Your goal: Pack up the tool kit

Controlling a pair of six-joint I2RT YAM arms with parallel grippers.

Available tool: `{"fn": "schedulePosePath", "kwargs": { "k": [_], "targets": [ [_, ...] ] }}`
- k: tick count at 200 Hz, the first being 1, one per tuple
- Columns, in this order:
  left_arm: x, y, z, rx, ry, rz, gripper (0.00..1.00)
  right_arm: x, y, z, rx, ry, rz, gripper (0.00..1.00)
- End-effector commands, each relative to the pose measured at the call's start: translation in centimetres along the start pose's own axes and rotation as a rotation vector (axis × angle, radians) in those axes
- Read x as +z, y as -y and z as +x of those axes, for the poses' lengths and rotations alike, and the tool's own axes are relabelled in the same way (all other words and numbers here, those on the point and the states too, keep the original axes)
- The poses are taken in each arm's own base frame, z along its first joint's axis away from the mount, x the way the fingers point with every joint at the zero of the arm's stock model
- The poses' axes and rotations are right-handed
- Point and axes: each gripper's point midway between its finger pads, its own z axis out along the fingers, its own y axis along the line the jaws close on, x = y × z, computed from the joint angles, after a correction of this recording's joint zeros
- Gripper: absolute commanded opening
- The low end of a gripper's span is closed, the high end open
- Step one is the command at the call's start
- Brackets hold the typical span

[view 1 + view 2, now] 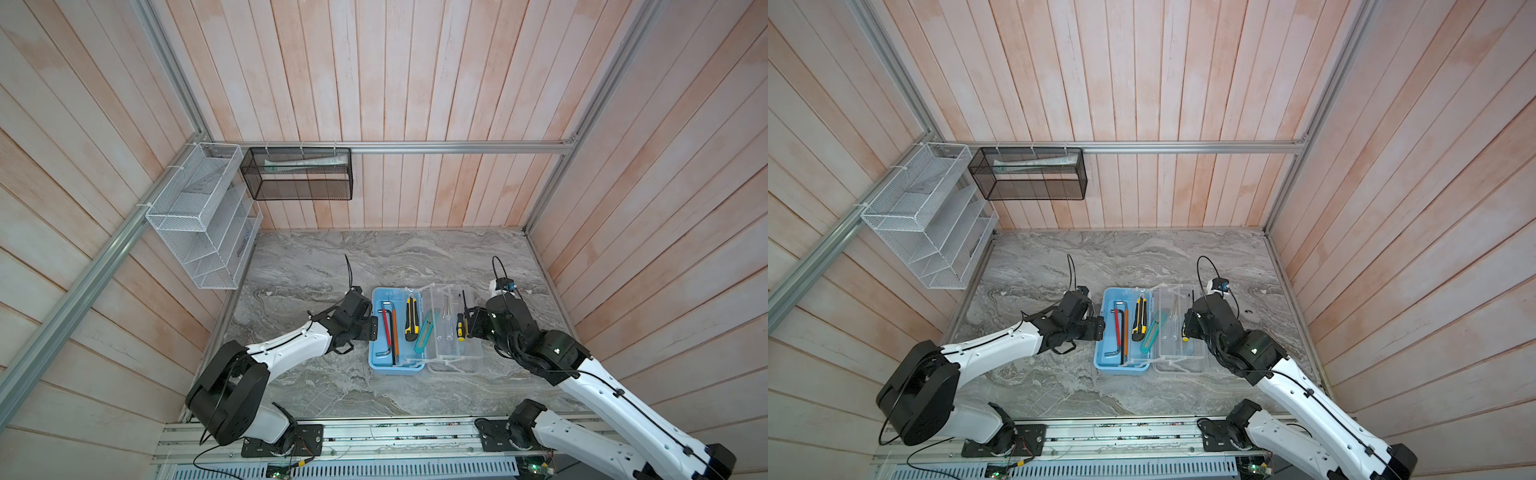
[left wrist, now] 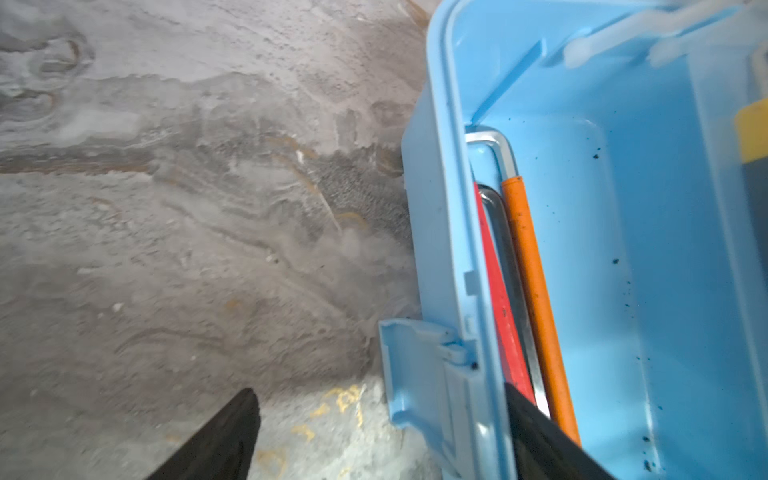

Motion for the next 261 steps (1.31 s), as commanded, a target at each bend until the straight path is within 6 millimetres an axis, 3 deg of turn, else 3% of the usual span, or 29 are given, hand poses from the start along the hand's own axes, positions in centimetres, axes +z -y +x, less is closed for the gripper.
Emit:
{"fn": "schedulePosePath", "kwargs": {
  "k": [1,11,33,57,85,119,162,191,224,261],
  "targets": [
    [-2.0,-0.6,-1.6,0.008,0.070,-0.012,0.90,-0.4,0.7,-1.1,-0.004,0.032,-0.006,0.36],
    [-3.0,-0.4,-2.7,0.004,0.110,0.005,0.89,-0.3,1.4,-1.4,0.012,0.041,-0.001,0.36],
    [-5.3,-0.6,-5.2,-0.008,0.191,0.011,0.88,1.4,2.6,-0.9,0.067,0.003,-0.038,0.21],
    [-6.2,-2.4,-6.1,-0.051,0.243,-0.003,0.82,3.0,4.8,0.0,0.127,0.001,-0.015,0.17],
    [-4.7,-3.7,-6.5,-0.129,0.250,0.073,0.46,5.6,8.0,1.4,0.197,-0.045,0.029,0.03],
    [-1.6,-2.1,-4.7,-0.096,0.159,0.171,0.00,8.3,9.8,3.6,0.265,-0.110,0.017,0.00],
    [-0.7,-0.1,-3.0,-0.068,0.150,0.313,0.00,10.8,10.4,5.5,0.271,-0.156,-0.016,0.00],
    [-0.1,-0.4,-1.7,-0.058,0.132,0.313,0.00,11.6,10.5,5.6,0.281,-0.172,-0.050,0.00],
    [-0.4,0.7,-1.8,-0.045,0.159,0.388,0.00,12.7,10.5,6.7,0.310,-0.203,-0.098,0.00],
    [-0.8,1.2,-2.0,-0.020,0.186,0.416,0.00,13.7,9.2,7.3,0.308,-0.263,-0.195,0.00]
  ]
}}
